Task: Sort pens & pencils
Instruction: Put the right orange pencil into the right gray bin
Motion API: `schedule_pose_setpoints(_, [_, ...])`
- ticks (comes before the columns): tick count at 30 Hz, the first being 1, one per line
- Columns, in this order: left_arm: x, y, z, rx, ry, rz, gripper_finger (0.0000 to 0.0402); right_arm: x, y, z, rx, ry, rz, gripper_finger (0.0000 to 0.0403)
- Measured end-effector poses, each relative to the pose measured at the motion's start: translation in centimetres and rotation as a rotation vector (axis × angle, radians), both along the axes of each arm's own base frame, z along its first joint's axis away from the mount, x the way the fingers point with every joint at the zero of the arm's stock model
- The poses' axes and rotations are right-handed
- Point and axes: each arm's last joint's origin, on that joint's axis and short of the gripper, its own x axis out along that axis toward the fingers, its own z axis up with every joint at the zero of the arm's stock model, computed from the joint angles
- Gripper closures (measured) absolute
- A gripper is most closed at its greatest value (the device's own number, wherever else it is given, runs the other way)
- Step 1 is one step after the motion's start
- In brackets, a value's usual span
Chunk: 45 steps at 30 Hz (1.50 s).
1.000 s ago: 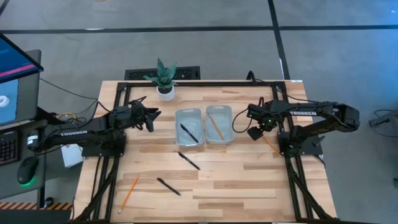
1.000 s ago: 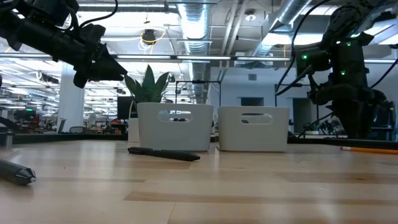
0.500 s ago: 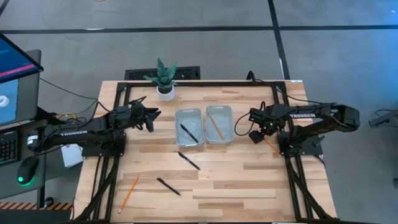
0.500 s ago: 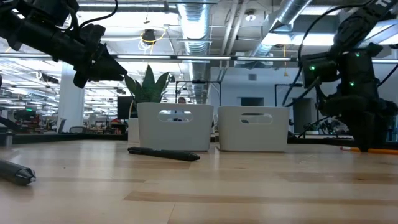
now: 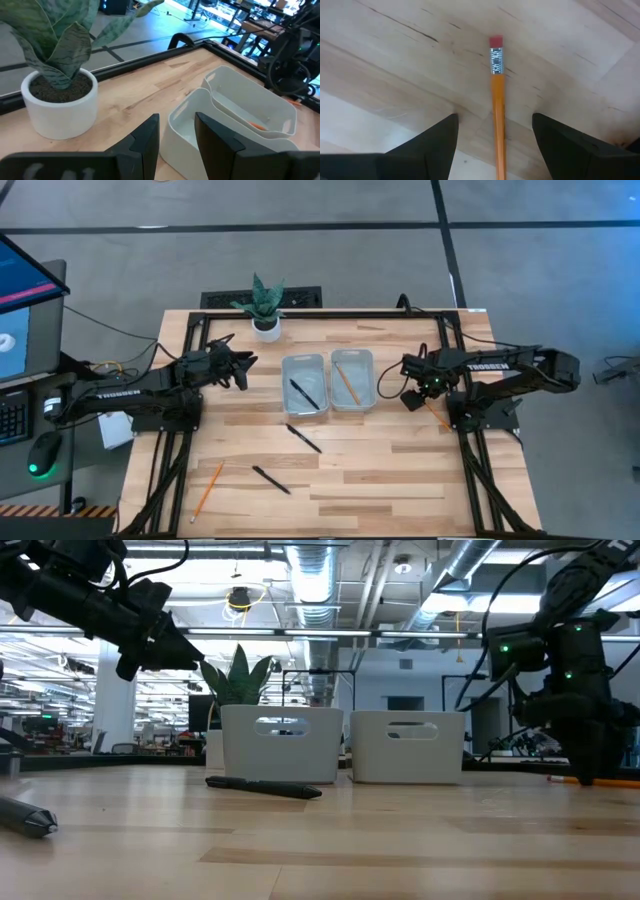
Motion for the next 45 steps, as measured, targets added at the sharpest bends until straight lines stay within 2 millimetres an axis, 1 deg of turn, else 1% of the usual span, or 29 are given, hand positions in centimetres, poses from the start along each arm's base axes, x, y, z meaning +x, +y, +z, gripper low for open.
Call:
schedule_pose_setpoints(9, [0.0, 0.0, 0.0, 0.0, 0.0, 0.001, 0.0287, 0.12, 0.4, -0.05, -0.022, 0.01, 0.035, 0.0121])
schedule_pose_setpoints(40, [0.0, 0.0, 0.01, -0.003, -0.003, 0.001, 0.0287, 0.12, 0.47, -0.1, -0.029, 0.018, 0.0, 0.0121])
schedule_pose_setpoints(45, [0.0, 0.0, 0.01, -0.003, -0.003, 0.001, 0.0287, 0.13, 0.49, -0.1, -0.021, 0.015, -0.002, 0.0129])
